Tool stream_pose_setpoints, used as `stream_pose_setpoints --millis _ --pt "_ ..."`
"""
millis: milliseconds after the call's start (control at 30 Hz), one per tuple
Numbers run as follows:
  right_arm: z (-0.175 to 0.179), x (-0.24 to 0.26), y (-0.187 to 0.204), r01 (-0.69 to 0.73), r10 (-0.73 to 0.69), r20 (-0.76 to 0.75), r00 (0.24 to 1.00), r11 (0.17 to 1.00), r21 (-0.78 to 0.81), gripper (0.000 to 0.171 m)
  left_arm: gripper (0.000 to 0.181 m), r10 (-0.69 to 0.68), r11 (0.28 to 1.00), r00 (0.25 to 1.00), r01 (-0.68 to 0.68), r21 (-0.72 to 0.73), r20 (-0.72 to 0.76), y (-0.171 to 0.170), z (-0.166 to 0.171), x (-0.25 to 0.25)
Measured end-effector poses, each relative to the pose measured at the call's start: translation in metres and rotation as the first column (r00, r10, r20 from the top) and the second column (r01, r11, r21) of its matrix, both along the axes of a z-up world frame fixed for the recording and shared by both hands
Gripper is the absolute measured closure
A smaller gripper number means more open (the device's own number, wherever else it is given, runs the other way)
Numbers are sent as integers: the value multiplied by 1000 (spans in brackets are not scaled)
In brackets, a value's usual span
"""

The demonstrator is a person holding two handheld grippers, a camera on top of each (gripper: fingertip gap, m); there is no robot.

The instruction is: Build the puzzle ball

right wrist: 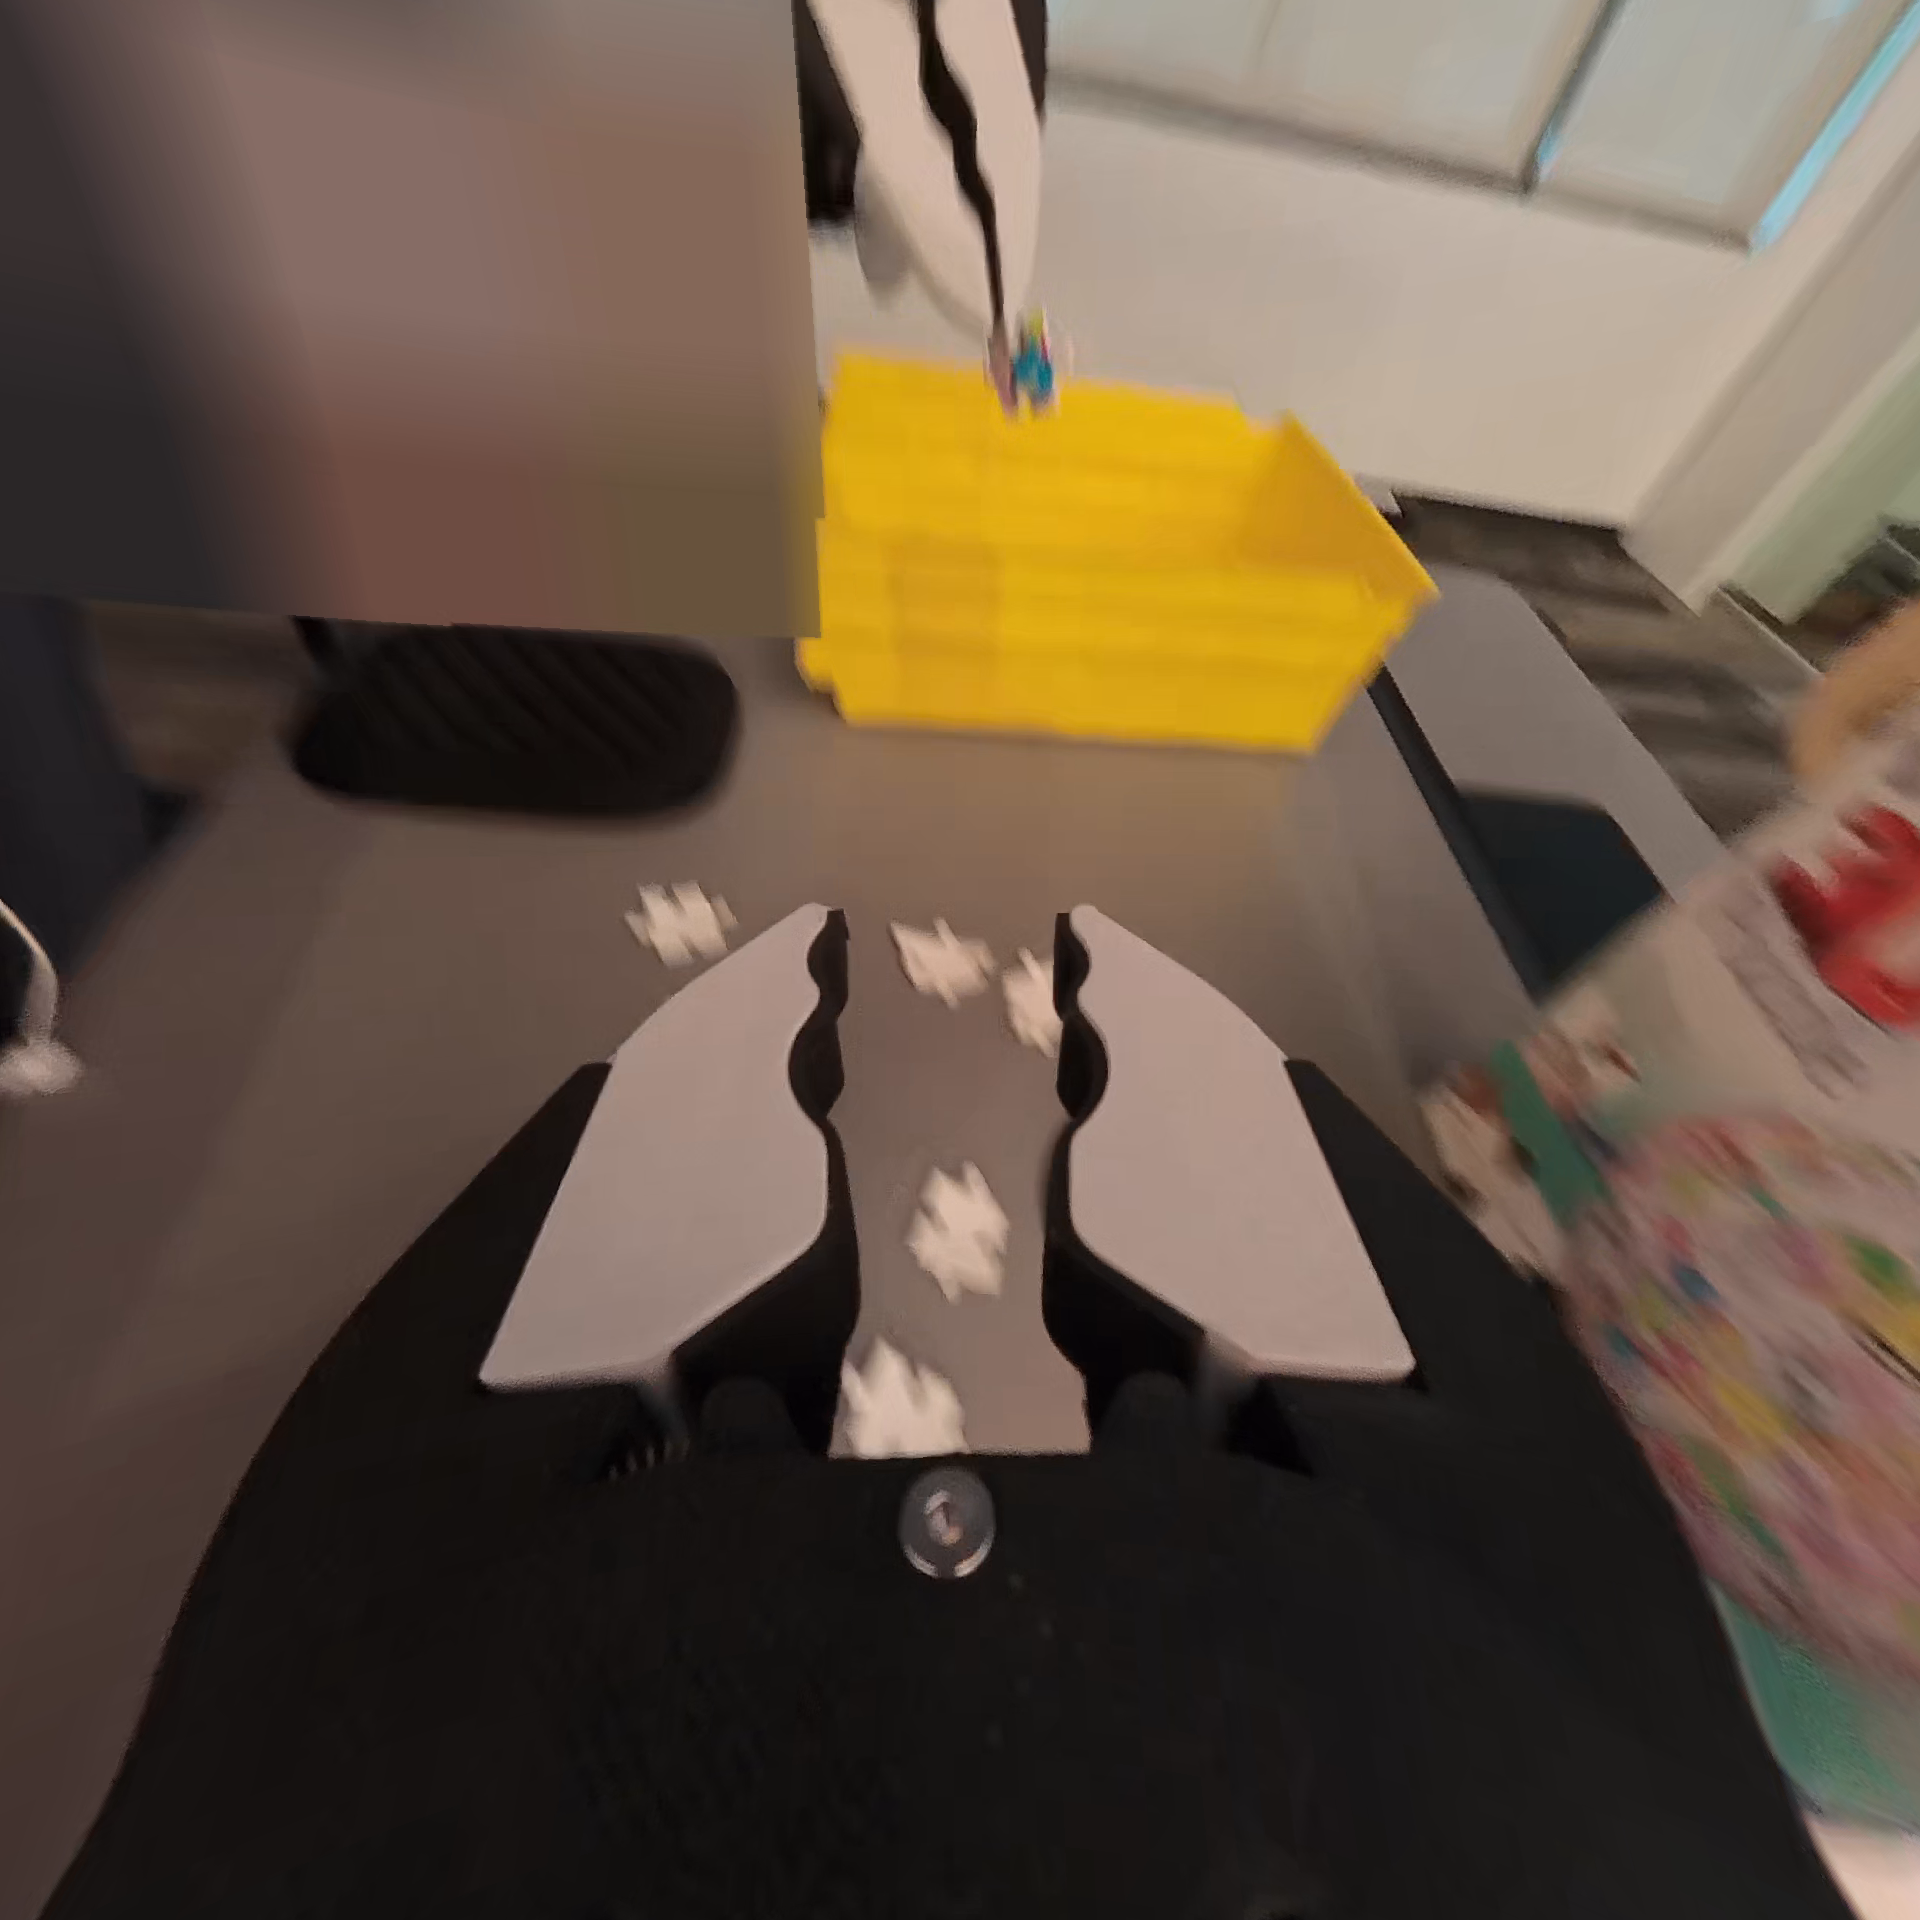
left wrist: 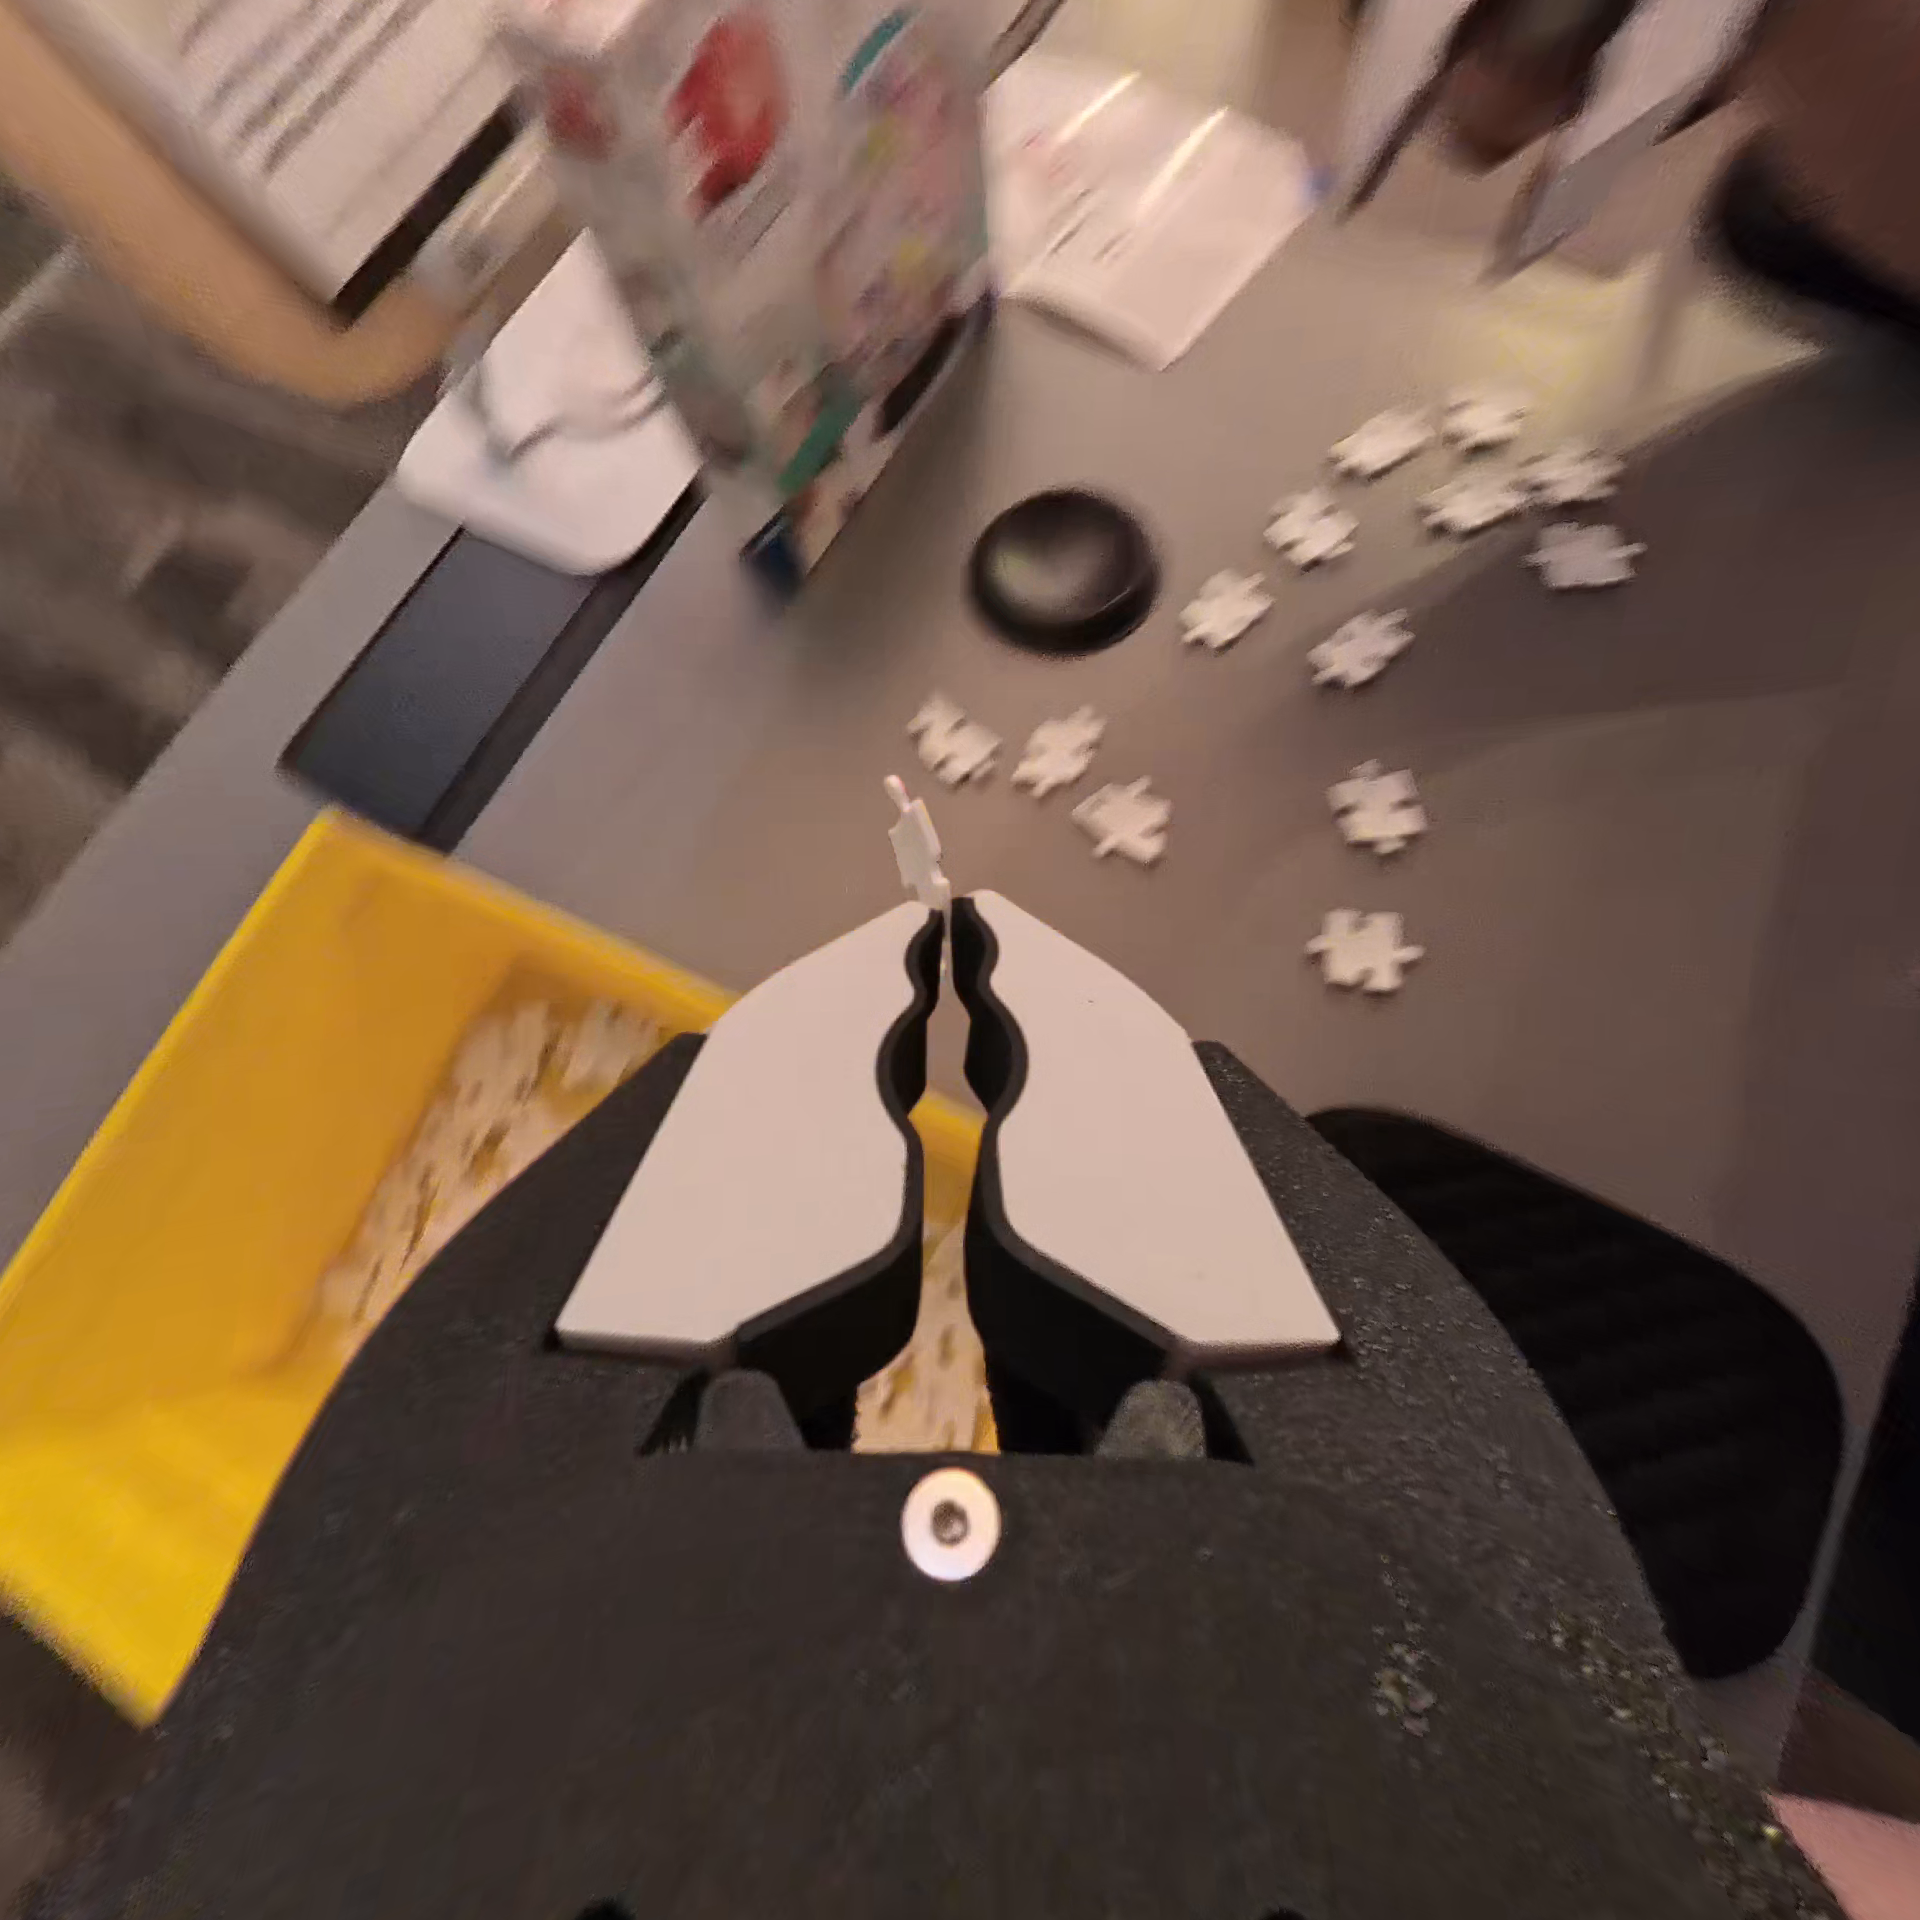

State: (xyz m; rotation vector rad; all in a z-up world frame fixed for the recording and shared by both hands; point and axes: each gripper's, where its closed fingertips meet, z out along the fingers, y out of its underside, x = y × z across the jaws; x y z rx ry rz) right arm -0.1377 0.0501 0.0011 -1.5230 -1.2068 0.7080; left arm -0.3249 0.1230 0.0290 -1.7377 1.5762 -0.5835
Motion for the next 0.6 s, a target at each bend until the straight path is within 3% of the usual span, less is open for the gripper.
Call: stream_pose_setpoints --millis 133,300,467,600 --pt "20 -42 -15 -69 71 -175 982 997 18 132 180 -219 975 965 221 7 142 -54 17 54" --pt "45 -64 -24 -90 83 -345 935 996 -6 131 180 -398 902 864 430 -40 308 -104 39 83" --pt "65 -81 -52 -190 199 -415 888 980 63 141 180 -437 884 841 467 -24 318 -123 42 92" --pt "67 -91 -56 -182 196 -388 900 981 72 150 180 -443 876 836 480 -40 322 -131 41 92"
